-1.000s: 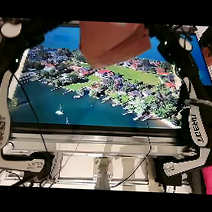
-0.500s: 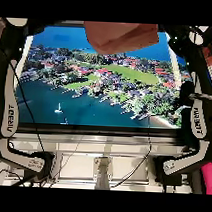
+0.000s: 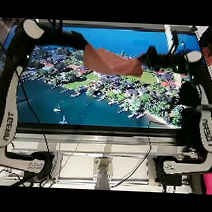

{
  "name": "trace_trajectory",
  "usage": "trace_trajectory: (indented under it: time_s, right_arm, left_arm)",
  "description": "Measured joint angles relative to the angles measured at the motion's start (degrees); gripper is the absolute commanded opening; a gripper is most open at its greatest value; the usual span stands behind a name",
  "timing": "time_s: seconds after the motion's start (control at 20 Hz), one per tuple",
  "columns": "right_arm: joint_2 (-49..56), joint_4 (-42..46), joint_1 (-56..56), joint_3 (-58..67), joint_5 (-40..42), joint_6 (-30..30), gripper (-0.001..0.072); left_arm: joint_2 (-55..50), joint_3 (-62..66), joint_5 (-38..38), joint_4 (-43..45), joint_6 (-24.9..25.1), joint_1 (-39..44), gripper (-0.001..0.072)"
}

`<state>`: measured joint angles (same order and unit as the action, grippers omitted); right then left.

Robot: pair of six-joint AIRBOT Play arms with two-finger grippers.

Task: Fold the clothes and pants, and hang the long-sleeved shirts on hangers.

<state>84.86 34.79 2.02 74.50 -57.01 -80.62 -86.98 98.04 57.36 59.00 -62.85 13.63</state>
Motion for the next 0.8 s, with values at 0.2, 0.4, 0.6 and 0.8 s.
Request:
trace_trajectory:
  time_s: [0.2, 0.4, 0.6, 0.8]
  right_arm:
    - [-8.8, 1.8, 0.1, -17.4, -1.5, 0.4, 0.0019]
    - [-17.8, 2.0, 0.1, -31.9, -2.1, 0.6, 0.0019]
    - [-24.6, 1.9, 0.1, -40.2, -3.2, 0.5, 0.0019]
    - [-27.1, 3.1, 0.1, -43.0, -3.7, 0.3, 0.0019]
  left_arm:
    - [9.2, -16.3, -0.5, 2.6, -0.3, 2.1, 0.0001]
    - [20.5, -33.7, -3.5, 3.6, -3.0, 4.5, 0.0001]
    - [29.7, -45.8, -6.2, 4.7, -7.0, 8.1, 0.0001]
    - [34.8, -53.5, -6.8, 7.2, -13.4, 11.0, 0.0002]
